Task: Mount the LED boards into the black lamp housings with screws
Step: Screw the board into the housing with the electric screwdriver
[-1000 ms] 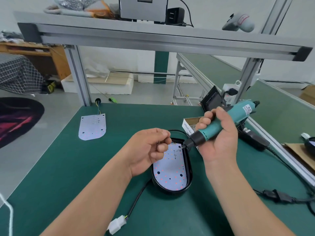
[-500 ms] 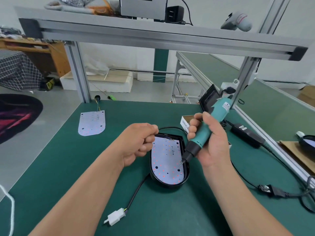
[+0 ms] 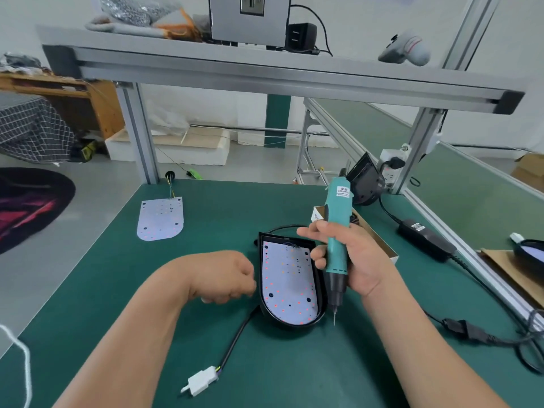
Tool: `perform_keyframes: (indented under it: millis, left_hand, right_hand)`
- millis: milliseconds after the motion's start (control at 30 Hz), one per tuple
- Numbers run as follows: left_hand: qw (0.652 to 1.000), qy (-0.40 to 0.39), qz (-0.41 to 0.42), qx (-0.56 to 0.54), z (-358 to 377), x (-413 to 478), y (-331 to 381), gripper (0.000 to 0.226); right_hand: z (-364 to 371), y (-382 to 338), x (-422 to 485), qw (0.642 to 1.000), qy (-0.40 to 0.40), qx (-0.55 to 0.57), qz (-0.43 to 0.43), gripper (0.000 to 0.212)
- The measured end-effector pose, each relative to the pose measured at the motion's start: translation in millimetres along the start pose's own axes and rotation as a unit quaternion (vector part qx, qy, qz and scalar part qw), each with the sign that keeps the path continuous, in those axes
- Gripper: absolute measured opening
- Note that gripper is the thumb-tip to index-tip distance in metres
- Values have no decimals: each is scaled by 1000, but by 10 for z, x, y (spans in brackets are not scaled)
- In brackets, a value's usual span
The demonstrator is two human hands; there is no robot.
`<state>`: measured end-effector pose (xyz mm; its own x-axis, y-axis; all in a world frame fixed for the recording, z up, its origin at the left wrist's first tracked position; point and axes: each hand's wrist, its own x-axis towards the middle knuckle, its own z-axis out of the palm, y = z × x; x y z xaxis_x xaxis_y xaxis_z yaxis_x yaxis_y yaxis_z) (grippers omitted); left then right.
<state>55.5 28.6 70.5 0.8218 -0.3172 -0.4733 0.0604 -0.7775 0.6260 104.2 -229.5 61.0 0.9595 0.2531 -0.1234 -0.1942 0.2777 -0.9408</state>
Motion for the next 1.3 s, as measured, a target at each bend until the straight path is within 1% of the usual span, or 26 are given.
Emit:
perform_keyframes:
  millis: [67,100,233,300,433,500,567,667,767,833,933,1100,1133,1200,1267,1300]
  left_hand:
    - [998,3,1,70,74,5,39,17]
    - [996,3,1,91,108,4,48,17]
    - [991,10,12,131,163,-20,52,31]
    - [990,12,16,143,172,-30,59,35]
    - [984,31,18,174,213,-12,84,36]
    - [982,49,15,184,241,-9,77,35]
    - [980,76,19,184,264,5,57,29]
    - [973,151,22,175,240,75,2,20]
    - [962,240,9,126,195,180,-74,15]
    - [955,277,2,104,187,245,-106,14]
    - [950,304,-1,75,202,324,-146,15]
    - [941,338,8,10,186,380,-233,23]
    - [939,343,6,-22,171,386,-241,26]
    - [932,332,5,-148,167,390,-242,26]
    - [905,301,17,-300,176,388,-204,18]
    - [889,288,26,-354,180,381,-181,13]
  right_hand:
    - [-15,35,31,1000,15,-16,1,60]
    - [-23,46,43,1000,20,-19,1,62]
    - [-61,68,81,998,11,-55,0,46]
    - [-65,85,90,996,6,-84,5,44]
    - [-92,93,105,995,7,-99,13,41]
    - [-111,88,110,993,0,-114,17,42]
    - [-125,81,115,992,-8,-122,18,40]
    - [-141,75,120,993,-24,-117,16,37]
    - [-137,81,122,993,-39,-114,14,36]
    - [-132,84,125,991,-41,-124,11,34]
    - [-136,89,132,991,-41,-130,9,32]
    - [-162,99,138,994,-33,-105,2,39]
    - [-161,98,137,994,-32,-105,-3,40]
    - [-156,91,134,994,-31,-104,-11,41]
    - [-146,83,125,995,-29,-99,-18,38]
    - [-139,78,121,995,-27,-95,-21,38]
